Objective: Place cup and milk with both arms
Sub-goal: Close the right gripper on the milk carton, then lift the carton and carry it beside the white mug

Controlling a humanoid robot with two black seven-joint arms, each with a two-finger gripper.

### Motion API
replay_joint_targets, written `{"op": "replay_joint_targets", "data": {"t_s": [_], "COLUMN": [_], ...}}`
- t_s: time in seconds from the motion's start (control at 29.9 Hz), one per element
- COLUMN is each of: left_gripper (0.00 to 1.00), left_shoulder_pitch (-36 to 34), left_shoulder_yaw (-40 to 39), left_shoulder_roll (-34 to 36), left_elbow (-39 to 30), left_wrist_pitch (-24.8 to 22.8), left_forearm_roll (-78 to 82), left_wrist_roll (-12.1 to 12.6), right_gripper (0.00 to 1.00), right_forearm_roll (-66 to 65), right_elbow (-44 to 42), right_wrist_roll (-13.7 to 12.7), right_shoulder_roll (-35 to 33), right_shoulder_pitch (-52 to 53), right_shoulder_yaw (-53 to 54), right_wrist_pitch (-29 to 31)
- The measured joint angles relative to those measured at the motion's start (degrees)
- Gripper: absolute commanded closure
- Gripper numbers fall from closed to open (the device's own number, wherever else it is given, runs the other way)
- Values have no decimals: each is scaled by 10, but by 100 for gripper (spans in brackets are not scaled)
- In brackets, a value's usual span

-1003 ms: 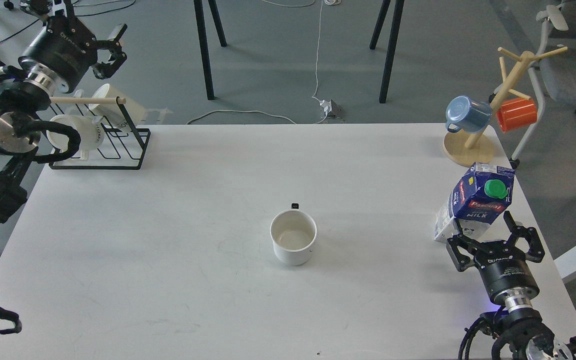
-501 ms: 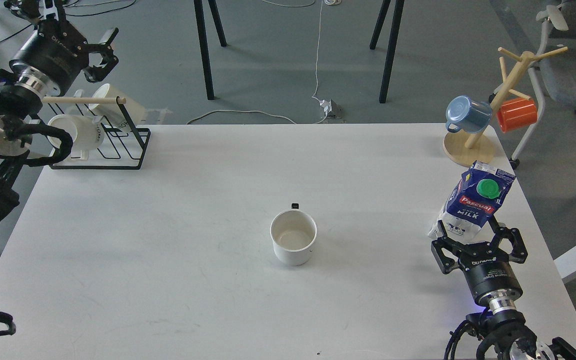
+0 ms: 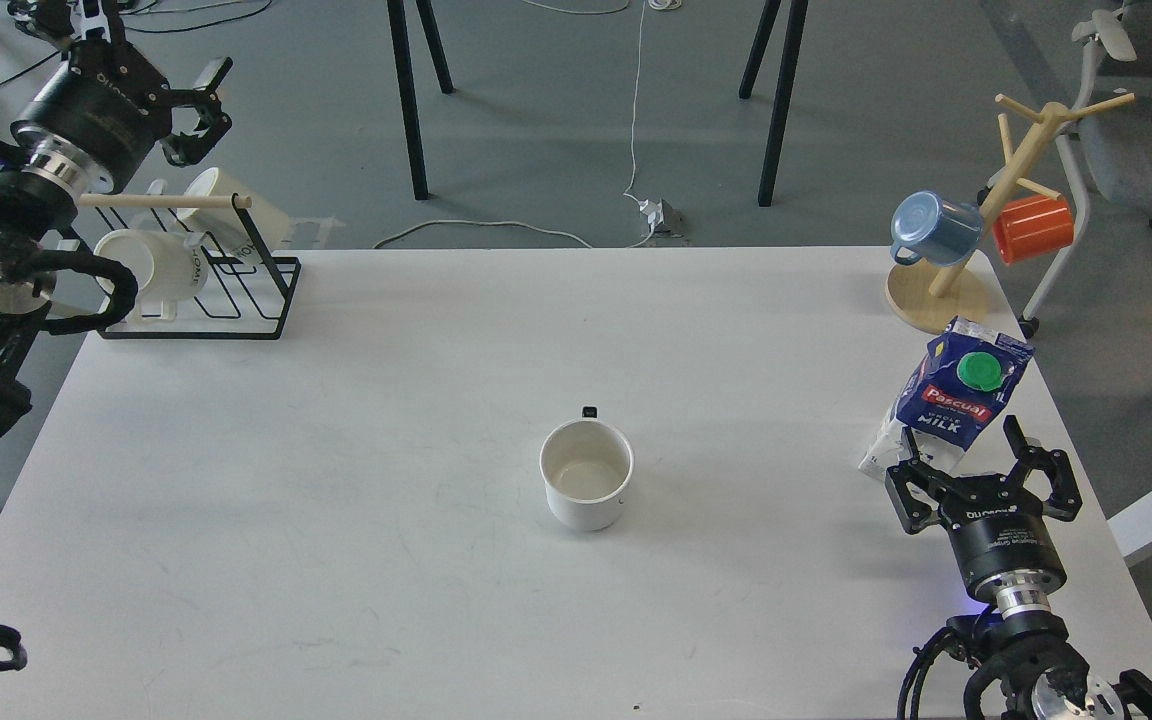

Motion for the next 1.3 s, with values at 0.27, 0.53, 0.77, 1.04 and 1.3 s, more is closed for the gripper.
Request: {"op": "replay_joint_targets", "data": {"t_s": [0.27,0.53,0.77,1.04,1.3], "left_gripper": [1,1,1,1,1], "left_shoulder_pitch": [0,0,0,-1,-1], "left_shoulder_yaw": [0,0,0,1,3], "left_shoulder_roll": [0,-1,-1,-2,-3], "left_elbow": [1,11,13,21,22], "left_wrist_pitch": [-1,-2,-2,-1,-1], "left_forearm_roll": [1,1,2,2,3], "left_wrist_roll": [0,0,0,0,-1], "right_gripper": [0,15,51,55,71], "right_forearm_roll": [1,0,-1,-2,-6], "right_elbow": [-1,-1,-3,-10,-9], "right_wrist_roll": [1,1,4,5,4], "right_shoulder_roll": [17,42,42,41,41], "right_shoulder_pitch": [1,2,2,1,1], "right_shoulder_yaw": [15,19,25,22,15], "right_wrist_pitch": [0,0,0,0,0]}}
